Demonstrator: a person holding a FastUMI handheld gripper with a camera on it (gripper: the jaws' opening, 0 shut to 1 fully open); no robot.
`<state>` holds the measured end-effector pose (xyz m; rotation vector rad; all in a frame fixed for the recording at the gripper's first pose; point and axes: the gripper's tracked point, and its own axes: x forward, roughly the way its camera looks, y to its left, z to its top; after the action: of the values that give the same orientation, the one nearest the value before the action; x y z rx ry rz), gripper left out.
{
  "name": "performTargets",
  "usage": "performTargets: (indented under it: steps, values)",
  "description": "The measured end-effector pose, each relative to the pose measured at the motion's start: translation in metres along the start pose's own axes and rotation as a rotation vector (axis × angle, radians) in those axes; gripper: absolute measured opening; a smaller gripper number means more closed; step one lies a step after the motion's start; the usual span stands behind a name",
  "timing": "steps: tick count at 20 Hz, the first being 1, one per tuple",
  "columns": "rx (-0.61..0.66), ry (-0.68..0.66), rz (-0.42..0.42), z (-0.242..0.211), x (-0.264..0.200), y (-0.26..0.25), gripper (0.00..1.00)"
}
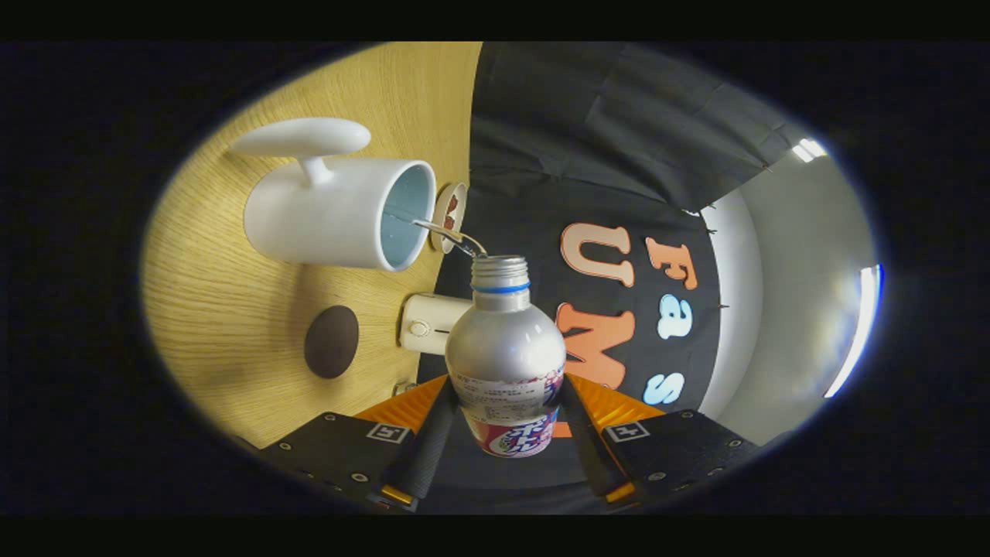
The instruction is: Take the bottle from table, then pour the juice into the cup, finally place the bottle on the coaster
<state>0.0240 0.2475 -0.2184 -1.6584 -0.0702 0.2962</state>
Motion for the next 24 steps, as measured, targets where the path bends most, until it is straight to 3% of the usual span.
performTargets:
  steps: [24]
  values:
    - [-0.111,-0.025,-0.036,0.005,-0.001,-0.011,0.76]
